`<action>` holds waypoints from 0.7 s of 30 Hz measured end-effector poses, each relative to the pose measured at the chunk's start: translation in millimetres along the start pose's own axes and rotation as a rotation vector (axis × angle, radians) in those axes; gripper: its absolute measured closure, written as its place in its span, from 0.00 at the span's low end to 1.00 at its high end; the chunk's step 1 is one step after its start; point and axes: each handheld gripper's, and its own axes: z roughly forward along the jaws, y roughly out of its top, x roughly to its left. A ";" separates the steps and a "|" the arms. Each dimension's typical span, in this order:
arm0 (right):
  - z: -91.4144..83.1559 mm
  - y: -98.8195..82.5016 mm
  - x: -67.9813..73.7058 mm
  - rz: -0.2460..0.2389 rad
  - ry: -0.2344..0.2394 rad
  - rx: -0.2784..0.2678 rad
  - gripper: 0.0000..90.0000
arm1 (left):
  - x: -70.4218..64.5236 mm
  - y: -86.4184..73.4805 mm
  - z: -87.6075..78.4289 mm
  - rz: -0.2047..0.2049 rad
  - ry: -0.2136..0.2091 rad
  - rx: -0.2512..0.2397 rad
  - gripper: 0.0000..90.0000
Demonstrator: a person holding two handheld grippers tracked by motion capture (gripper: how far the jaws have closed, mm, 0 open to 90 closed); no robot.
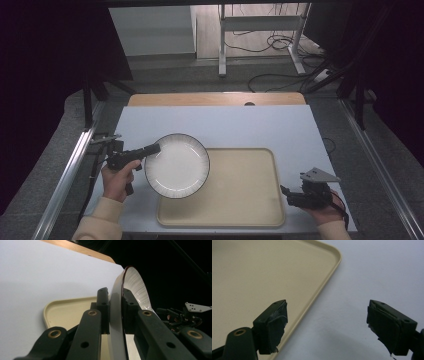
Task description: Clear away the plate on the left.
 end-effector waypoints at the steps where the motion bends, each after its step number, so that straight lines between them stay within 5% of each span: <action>1: 0.0 0.0 0.0 0.000 0.000 0.000 0.20 | -1.4 -0.6 2.9 0.003 -0.004 0.006 0.89; 21: 0.2 0.0 0.1 -0.001 0.000 0.001 0.20 | -17.2 -8.4 31.8 0.027 -0.031 0.055 0.89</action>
